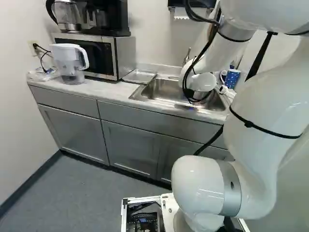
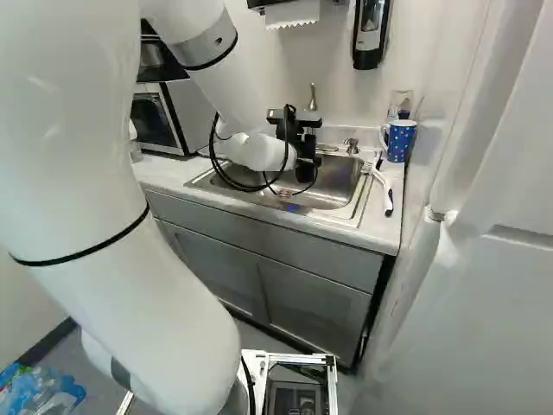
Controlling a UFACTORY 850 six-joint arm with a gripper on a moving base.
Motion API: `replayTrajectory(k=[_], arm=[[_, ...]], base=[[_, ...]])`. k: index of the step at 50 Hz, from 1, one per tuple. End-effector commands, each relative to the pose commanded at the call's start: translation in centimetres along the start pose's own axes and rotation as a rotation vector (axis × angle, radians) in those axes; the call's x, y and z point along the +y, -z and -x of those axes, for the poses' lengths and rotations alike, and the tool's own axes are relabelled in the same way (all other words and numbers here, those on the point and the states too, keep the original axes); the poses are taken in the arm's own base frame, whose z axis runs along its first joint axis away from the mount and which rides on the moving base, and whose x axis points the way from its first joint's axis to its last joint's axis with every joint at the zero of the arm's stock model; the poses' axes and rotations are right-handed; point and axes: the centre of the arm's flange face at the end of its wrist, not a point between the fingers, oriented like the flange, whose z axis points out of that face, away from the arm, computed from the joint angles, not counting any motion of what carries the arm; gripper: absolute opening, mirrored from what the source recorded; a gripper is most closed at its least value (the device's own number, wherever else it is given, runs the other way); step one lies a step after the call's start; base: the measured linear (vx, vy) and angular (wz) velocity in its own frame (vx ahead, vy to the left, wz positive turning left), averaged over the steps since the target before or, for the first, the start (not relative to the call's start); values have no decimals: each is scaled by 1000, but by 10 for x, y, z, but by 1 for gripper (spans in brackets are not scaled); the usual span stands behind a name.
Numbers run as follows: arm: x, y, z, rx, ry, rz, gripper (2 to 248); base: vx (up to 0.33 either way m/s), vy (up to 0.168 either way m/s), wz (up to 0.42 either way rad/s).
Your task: Rinse the cup and place it in the tray
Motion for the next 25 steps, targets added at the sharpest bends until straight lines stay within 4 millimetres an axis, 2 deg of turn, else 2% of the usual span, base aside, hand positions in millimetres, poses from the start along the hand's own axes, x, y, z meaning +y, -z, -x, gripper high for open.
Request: replayTrajectory(k=[25], arm=[[0,0,0,0,0,0,126]], base=[[0,0,0]])
